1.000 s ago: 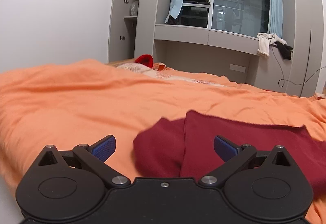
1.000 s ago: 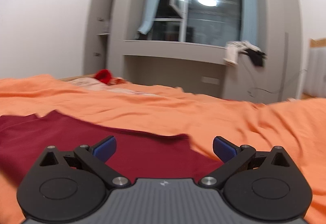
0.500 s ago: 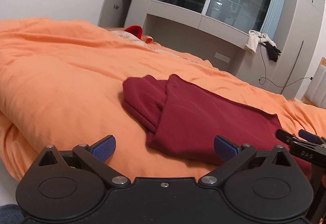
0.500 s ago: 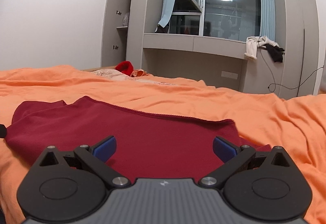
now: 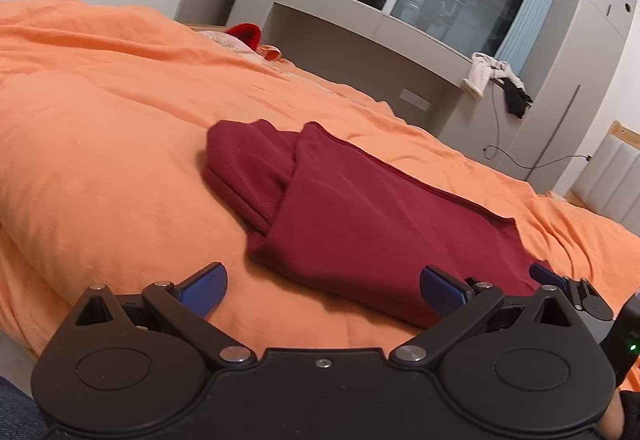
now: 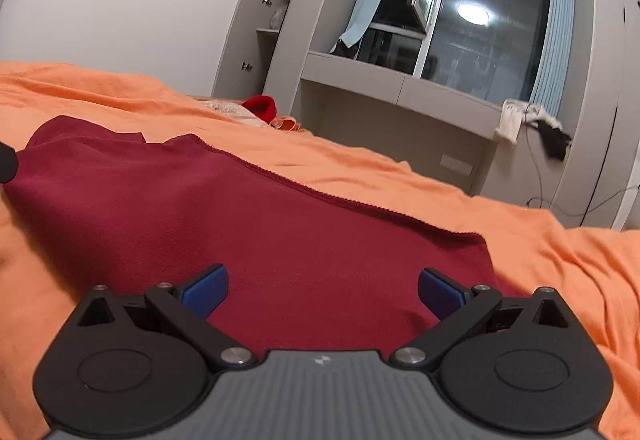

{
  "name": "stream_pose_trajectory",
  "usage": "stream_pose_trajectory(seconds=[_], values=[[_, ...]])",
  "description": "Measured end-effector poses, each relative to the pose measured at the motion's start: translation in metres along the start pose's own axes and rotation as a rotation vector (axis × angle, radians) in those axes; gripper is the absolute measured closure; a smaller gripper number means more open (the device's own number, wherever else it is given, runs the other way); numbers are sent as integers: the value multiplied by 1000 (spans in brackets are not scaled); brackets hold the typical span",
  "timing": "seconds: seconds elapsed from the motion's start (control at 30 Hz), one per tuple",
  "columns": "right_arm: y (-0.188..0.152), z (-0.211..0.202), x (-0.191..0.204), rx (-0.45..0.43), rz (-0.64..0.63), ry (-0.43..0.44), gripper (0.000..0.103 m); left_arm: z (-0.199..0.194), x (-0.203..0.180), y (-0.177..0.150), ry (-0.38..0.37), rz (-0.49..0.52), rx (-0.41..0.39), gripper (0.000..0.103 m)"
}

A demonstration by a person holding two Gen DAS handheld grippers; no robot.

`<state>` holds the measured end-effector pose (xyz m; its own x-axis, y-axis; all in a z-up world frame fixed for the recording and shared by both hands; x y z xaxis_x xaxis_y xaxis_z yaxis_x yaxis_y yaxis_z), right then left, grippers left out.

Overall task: Fold small clothes
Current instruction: 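Withdraw both grippers from the folded sweater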

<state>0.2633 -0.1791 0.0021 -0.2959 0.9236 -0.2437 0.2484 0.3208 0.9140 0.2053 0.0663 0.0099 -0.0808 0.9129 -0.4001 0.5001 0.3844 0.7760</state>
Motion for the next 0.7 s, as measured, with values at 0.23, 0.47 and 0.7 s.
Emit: stream_pose_trajectory(seconds=[0.23, 0.47, 0.7], values=[[-2, 0, 1, -12, 6, -2, 0, 6, 0, -3, -54, -28, 33, 1], [0, -3, -1, -36, 8, 0, 0, 8, -3, -5, -45, -19, 36, 1], [4, -11, 3, -84, -29, 15, 0, 15, -9, -6, -37, -34, 39, 1]])
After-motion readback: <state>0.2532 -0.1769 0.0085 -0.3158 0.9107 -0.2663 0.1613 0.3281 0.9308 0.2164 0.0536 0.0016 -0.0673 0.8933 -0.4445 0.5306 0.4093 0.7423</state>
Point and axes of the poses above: each gripper's, at about its wrist camera, not at the fingertips, and z roughly the way its jaws point, x to its left, y to its top, the point moved 2 cm from there along z, roughly the way its jaws point, and after that the axes turned 1 degree about -y, right-handed, at the moved point
